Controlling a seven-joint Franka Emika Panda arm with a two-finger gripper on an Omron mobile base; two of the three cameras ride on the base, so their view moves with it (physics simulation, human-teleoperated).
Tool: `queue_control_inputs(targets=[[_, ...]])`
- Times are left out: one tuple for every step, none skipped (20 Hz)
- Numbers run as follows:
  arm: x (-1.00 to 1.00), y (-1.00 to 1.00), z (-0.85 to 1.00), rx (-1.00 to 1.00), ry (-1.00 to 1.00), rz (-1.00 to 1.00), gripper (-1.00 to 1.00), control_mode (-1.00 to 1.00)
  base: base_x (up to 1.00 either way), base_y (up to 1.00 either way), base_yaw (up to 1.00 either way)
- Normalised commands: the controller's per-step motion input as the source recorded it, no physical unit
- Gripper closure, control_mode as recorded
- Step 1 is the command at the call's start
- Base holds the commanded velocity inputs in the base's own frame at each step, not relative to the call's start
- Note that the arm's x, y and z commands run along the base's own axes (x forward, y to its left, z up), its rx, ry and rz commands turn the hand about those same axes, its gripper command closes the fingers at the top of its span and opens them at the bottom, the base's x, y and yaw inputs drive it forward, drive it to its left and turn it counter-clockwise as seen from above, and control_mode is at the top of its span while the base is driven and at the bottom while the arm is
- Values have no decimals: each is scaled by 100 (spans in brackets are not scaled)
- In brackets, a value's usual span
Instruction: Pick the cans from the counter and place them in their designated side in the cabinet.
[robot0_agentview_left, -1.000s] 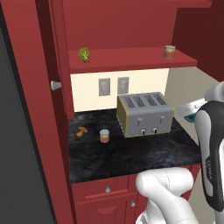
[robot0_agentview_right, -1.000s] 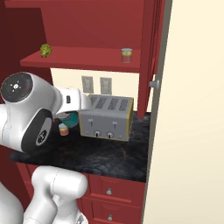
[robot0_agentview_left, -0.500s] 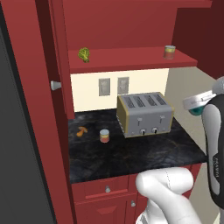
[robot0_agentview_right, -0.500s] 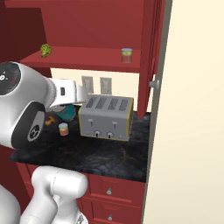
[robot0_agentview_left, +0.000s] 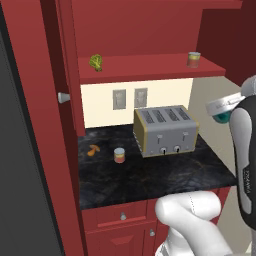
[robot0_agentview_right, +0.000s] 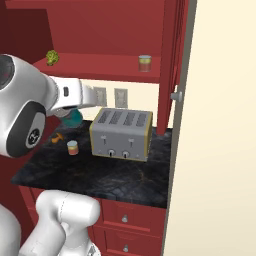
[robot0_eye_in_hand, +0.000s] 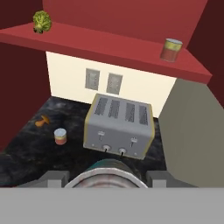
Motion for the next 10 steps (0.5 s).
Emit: queue_control_inputs(targets=[[22, 8, 14, 0, -1, 0, 100, -100, 0, 0, 0], [23, 8, 13, 0, -2, 0, 100, -100, 0, 0, 0], [26, 8, 14, 0, -3, 0, 100, -100, 0, 0, 0], [30, 7, 14, 0, -1, 0, 100, -100, 0, 0, 0], [31, 7, 15, 0, 0, 0, 100, -100, 0, 0, 0], [31, 8, 13, 0, 0, 0, 100, -100, 0, 0, 0], [32, 8, 11, 0, 0, 0, 100, -100, 0, 0, 0], [28, 8, 10, 0, -3, 0, 100, -100, 0, 0, 0], [30, 7, 8, 0, -2, 0, 100, -100, 0, 0, 0], [30, 6, 7, 0, -2, 0, 100, -100, 0, 0, 0]])
